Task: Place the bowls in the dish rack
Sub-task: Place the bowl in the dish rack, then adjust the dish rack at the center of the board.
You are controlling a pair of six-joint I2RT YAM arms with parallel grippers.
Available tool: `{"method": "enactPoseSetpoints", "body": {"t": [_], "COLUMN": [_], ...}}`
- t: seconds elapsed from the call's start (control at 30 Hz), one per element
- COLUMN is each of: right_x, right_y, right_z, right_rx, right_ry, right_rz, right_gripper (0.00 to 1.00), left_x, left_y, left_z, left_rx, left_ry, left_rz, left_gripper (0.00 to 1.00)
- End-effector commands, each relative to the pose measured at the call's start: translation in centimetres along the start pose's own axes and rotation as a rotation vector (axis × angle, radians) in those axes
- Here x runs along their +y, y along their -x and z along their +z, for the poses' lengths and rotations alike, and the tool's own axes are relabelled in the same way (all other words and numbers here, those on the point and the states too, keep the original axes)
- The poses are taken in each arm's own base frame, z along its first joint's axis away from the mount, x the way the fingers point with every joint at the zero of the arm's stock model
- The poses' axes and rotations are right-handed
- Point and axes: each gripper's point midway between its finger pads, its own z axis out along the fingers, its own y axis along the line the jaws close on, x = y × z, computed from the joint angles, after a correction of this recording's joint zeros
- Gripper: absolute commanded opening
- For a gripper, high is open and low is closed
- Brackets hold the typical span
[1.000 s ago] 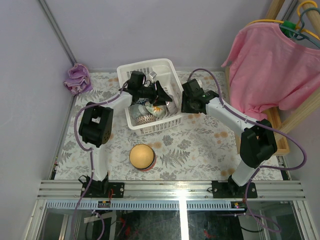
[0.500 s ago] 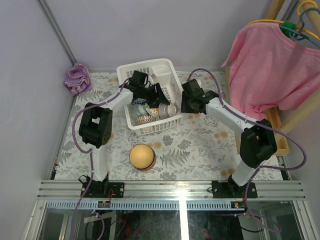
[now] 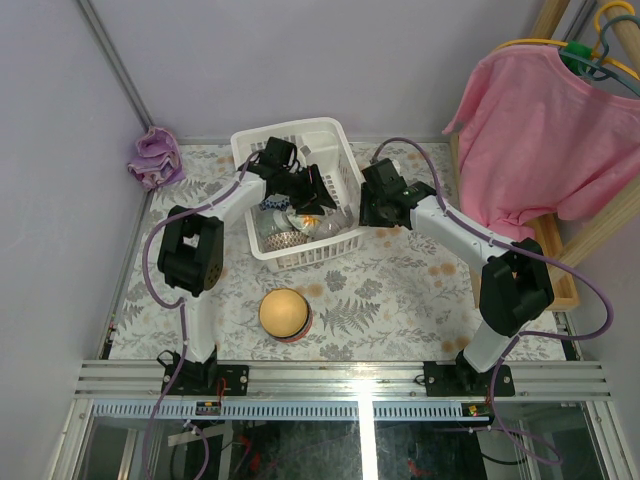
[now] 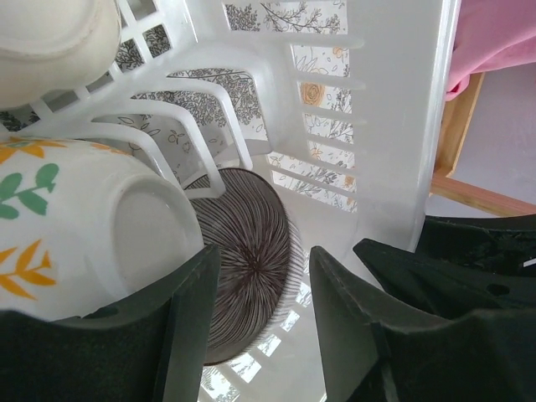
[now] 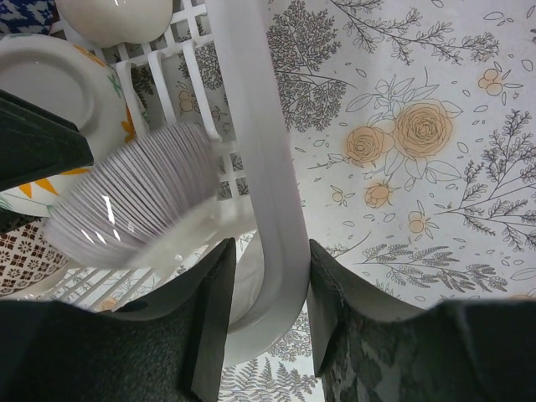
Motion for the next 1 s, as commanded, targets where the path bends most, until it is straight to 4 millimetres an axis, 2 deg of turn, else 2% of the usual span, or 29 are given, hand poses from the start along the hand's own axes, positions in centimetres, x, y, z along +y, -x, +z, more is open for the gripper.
{"method": "enactPoseSetpoints", "body": {"t": [0.0,0.3,0.5,0.6,0.73,0.97], "right_x": [1.5,1.6,1.7,1.7,1.8,1.9], "right_y": [-1.1,-1.0,-1.1,-0.9,-0.8,-0.8], "right_z": [-0.9,-1.0,-1.1,-1.3,-1.4,-1.1], "right_rx": [0.029,0.027,0.032,0.026,0.025,0.033], "right_ry": [0.061,0.067,0.069,0.071,0.072,0.072], "right_rz": [-0.073,-0.073,-0.071,-0.071,-0.076,-0.079], "right_gripper": [0.43,0.43,0.43,0.44,0.44,0.44], "left_x": [2.7,2.4,-0.8,-1.8,-2.7,-2.4], "left_y": [0.5,0.6,1.5,1.7,1.2,-0.6], "left_z": [-1.2,-2.9,-4.6,-5.0,-5.6,-5.7], "left_rx": [-0.018,-0.030,-0.084,-0.082,-0.075,-0.014], "left_ry": [0.129,0.177,0.097,0.064,0.038,0.050], "left_rz": [-0.012,0.046,0.081,0.086,0.114,0.183], "left_gripper": [0.47,0.50,0.59,0.63,0.64,0.60]}}
